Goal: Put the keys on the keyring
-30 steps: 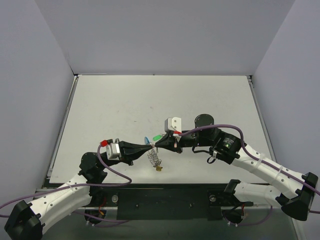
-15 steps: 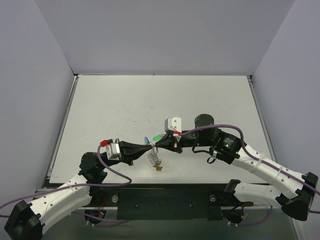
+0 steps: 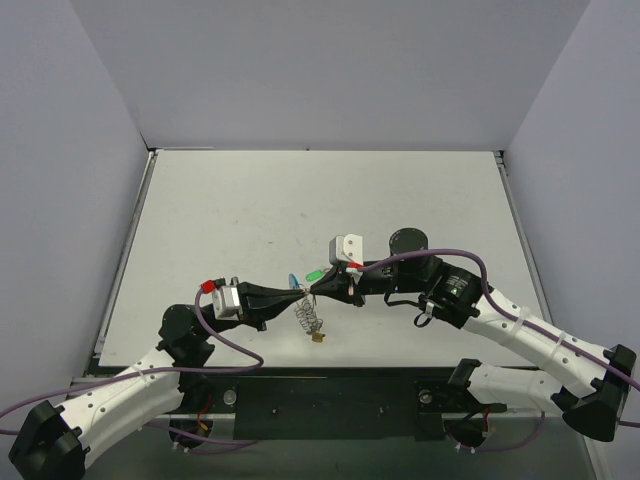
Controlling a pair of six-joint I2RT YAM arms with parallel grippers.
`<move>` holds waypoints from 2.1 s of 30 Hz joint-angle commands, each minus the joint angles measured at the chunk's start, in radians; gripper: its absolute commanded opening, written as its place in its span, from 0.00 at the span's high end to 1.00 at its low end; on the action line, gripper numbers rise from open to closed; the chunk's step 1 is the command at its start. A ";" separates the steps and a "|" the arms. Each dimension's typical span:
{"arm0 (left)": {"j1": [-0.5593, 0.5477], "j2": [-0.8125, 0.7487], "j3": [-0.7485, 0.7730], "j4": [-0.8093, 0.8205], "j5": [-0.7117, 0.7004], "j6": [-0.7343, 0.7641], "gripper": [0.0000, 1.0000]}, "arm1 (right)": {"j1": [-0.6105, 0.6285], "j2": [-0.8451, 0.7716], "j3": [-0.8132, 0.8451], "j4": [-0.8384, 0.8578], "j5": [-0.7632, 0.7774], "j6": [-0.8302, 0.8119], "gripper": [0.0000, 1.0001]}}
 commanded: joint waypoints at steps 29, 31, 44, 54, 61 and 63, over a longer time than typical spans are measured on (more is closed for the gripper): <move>-0.002 -0.010 0.039 0.081 0.007 -0.009 1.00 | 0.007 0.013 -0.003 0.054 -0.026 0.005 1.00; -0.002 -0.010 0.037 0.083 0.009 -0.010 1.00 | 0.006 0.014 -0.004 0.057 -0.025 0.010 1.00; -0.003 -0.007 0.043 0.081 0.022 -0.013 1.00 | 0.010 0.021 -0.012 0.073 -0.017 0.025 1.00; -0.002 -0.007 0.065 0.014 0.021 -0.005 1.00 | 0.012 0.027 -0.012 0.070 -0.010 0.020 1.00; -0.002 -0.014 0.088 -0.043 0.010 -0.004 1.00 | 0.017 0.028 -0.001 0.032 -0.003 -0.012 1.00; -0.002 -0.017 0.088 -0.044 0.005 -0.005 1.00 | 0.017 0.027 0.002 0.023 -0.003 -0.021 1.00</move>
